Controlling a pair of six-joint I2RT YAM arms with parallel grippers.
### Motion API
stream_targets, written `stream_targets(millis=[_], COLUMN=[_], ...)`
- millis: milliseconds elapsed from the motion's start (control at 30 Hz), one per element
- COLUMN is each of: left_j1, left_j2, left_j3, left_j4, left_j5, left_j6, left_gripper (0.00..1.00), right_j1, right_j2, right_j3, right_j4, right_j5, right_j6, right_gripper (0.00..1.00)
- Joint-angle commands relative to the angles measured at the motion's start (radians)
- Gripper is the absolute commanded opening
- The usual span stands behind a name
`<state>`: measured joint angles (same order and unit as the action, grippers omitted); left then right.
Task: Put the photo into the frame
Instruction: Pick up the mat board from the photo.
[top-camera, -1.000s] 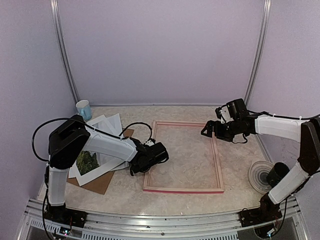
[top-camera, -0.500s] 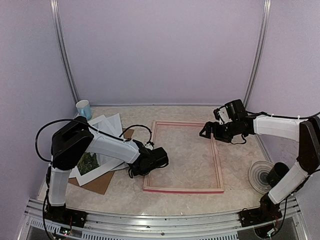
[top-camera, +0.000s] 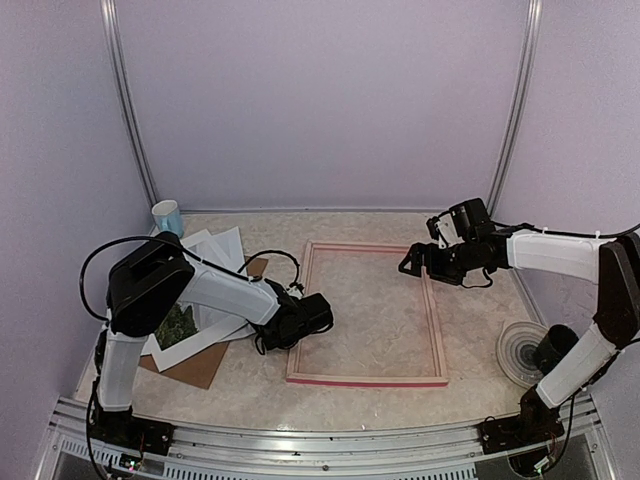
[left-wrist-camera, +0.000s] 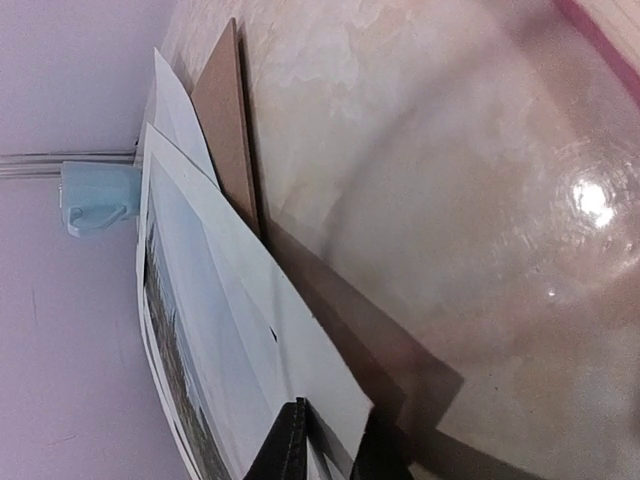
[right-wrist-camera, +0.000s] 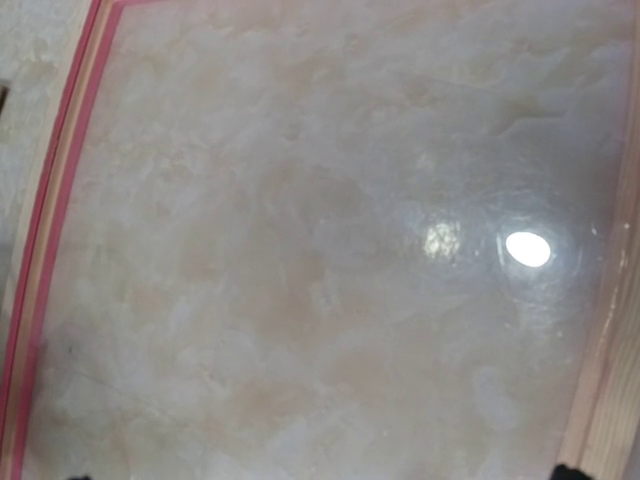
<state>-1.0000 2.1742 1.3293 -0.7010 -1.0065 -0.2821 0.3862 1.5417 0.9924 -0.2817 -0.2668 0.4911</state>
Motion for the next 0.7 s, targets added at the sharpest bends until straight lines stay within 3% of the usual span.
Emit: stream_targets(millis=[0, 200, 667], left_j1=[0.012, -0.001, -0.050], left_j2=[0.001, -0.027, -0.103], left_j3=[-0.015, 0.001, 0.023], left_j4=[0.043, 0.050, 0.008], left_j5=[0.026, 0.014, -0.032], left_j6=[0.009, -0.003, -0.067], left_gripper=[0.14, 0.09, 0.09], right_j1=[0.010, 0.011, 0.016], right_j2=[0.002, -0.003, -0.006], right_j3=[0.022, 0.019, 0.015], right_j4=[-0.002, -0.001, 0.004], right_j5=[-0.001, 0.002, 0.005], right_j6=[-0.003, 0.000, 0.003], right_gripper=[0.99, 0.99, 0.99])
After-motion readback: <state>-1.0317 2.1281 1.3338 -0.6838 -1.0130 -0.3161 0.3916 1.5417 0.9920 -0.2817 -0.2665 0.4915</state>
